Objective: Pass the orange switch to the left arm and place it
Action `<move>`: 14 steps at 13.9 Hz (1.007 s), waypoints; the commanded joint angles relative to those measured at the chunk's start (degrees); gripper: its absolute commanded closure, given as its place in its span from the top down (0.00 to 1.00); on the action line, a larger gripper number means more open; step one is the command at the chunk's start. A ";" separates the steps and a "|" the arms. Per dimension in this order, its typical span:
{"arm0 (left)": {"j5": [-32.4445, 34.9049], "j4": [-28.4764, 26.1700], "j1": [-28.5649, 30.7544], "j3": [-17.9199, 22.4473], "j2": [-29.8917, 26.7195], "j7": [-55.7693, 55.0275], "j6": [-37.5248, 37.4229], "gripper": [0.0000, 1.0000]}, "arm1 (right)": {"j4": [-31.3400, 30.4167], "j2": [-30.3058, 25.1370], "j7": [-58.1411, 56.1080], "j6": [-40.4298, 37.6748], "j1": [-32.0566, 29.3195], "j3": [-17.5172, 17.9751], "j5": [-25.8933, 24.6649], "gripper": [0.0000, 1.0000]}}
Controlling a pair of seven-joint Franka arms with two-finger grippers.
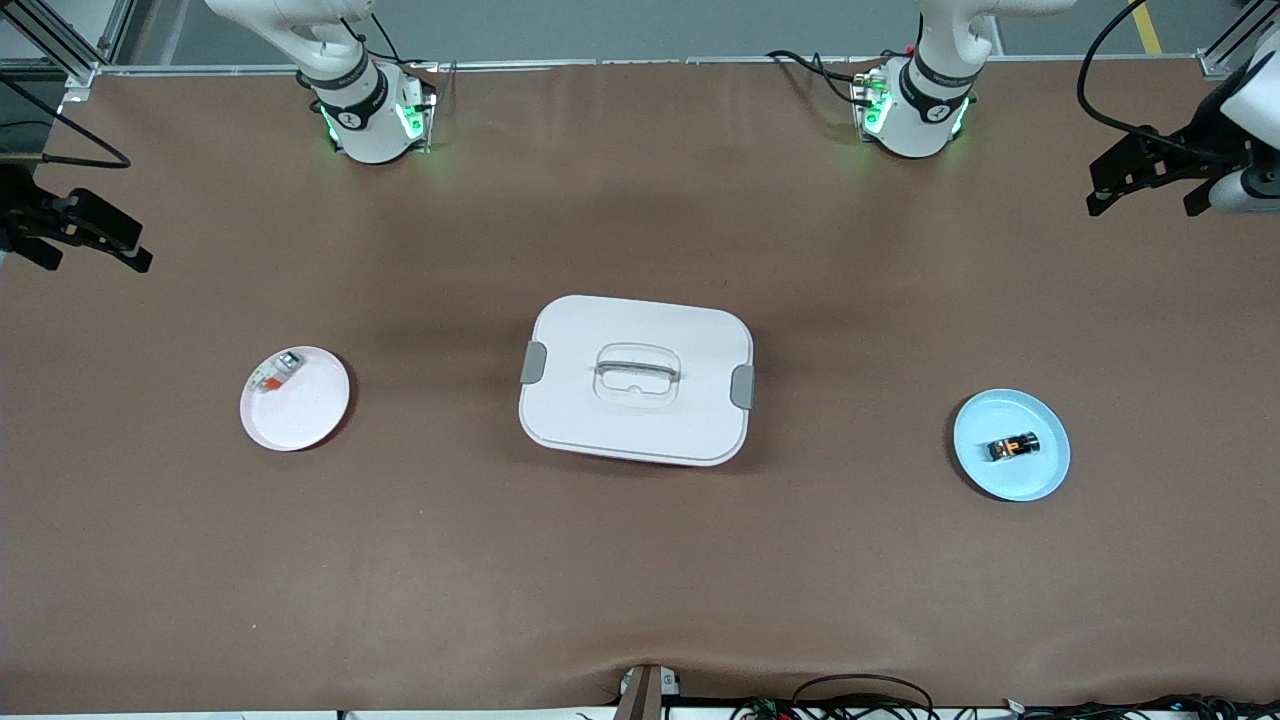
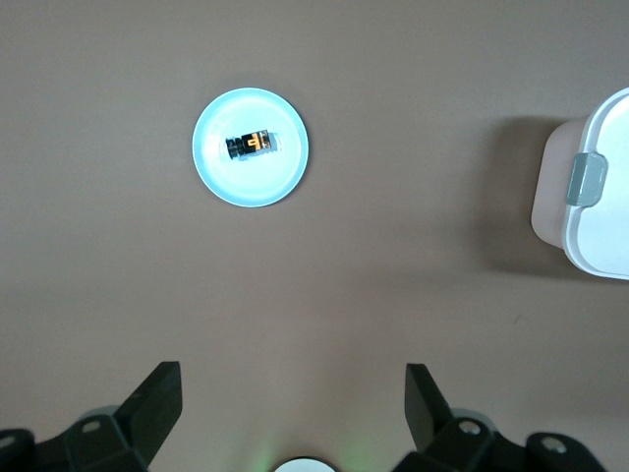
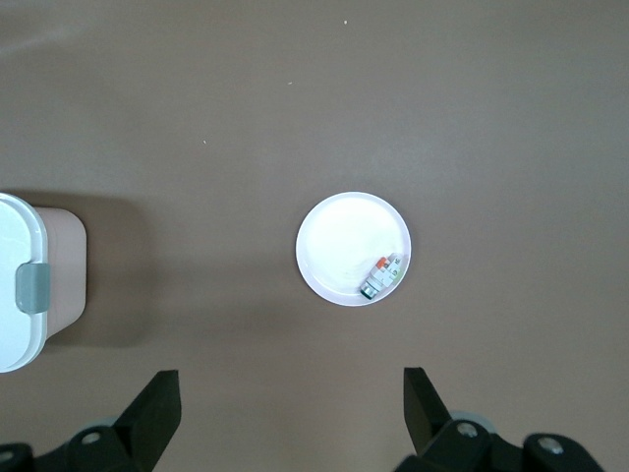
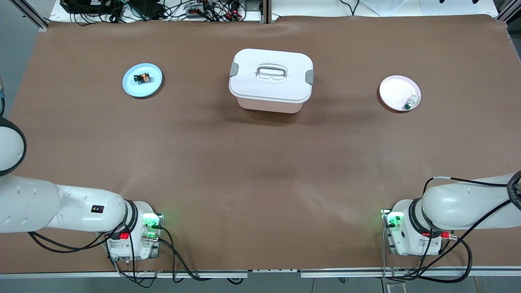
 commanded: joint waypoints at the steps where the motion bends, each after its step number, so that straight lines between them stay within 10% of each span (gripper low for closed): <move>1: 0.26 1.69 0.84 -1.93 1.86 -1.02 0.10 1.00 | 1.25 0.37 -0.07 -0.80 -0.54 0.61 -0.85 1.00; 14: 0.70 1.78 4.54 -4.30 1.34 0.03 0.10 1.00 | 1.25 0.37 -0.07 -0.89 -0.81 0.53 -0.85 1.00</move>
